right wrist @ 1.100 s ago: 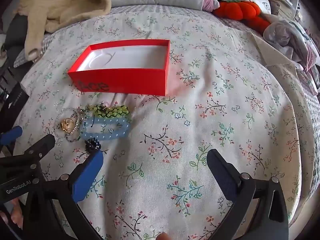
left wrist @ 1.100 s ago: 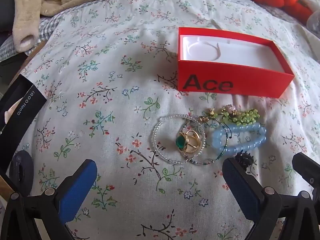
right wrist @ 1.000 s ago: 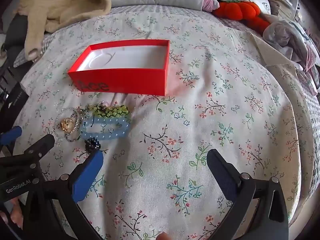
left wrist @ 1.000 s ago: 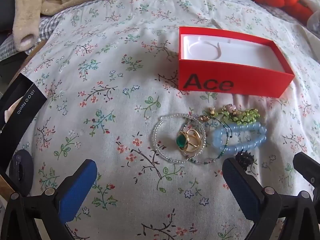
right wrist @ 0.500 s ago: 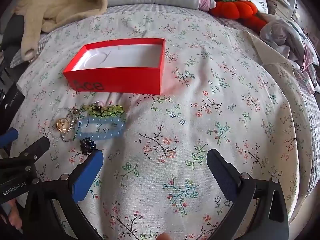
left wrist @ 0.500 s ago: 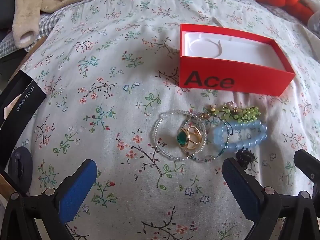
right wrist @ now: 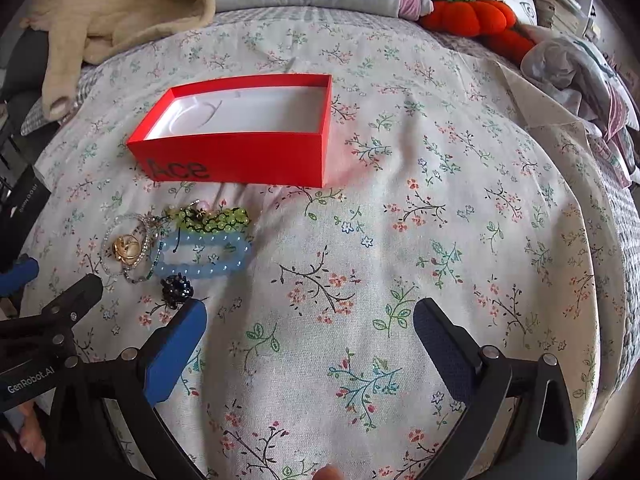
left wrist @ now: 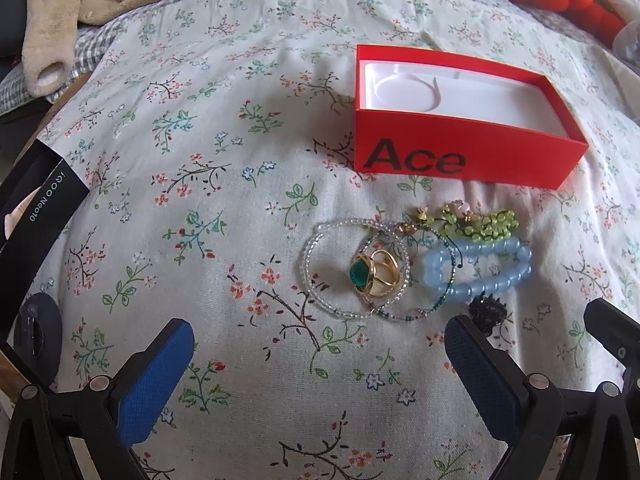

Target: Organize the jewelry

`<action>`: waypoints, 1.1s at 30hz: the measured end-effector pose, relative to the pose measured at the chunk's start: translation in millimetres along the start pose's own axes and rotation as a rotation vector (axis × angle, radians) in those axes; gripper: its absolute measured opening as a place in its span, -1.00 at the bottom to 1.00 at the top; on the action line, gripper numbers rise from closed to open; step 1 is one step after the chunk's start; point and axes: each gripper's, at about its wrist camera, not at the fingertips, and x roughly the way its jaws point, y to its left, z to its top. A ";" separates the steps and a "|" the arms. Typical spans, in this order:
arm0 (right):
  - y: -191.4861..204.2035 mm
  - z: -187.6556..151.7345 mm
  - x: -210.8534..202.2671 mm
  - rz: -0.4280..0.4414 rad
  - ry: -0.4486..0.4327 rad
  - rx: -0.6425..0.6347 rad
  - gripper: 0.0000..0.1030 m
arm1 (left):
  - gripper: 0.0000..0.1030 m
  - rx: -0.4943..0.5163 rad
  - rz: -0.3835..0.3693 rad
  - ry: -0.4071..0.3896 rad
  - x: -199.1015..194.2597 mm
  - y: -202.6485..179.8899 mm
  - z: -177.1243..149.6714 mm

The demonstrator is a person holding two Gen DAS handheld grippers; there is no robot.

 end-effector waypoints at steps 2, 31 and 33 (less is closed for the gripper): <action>0.0 -0.5 0.0 0.001 0.001 -0.001 1.00 | 1.00 0.000 -0.001 0.001 0.1 -0.8 0.0; 2.0 -1.4 0.4 0.003 0.003 0.001 1.00 | 1.00 0.009 -0.008 -0.001 -2.3 0.6 -4.3; 2.2 -1.4 0.5 0.003 0.003 0.002 1.00 | 1.00 0.010 -0.008 -0.001 -2.3 0.6 -4.3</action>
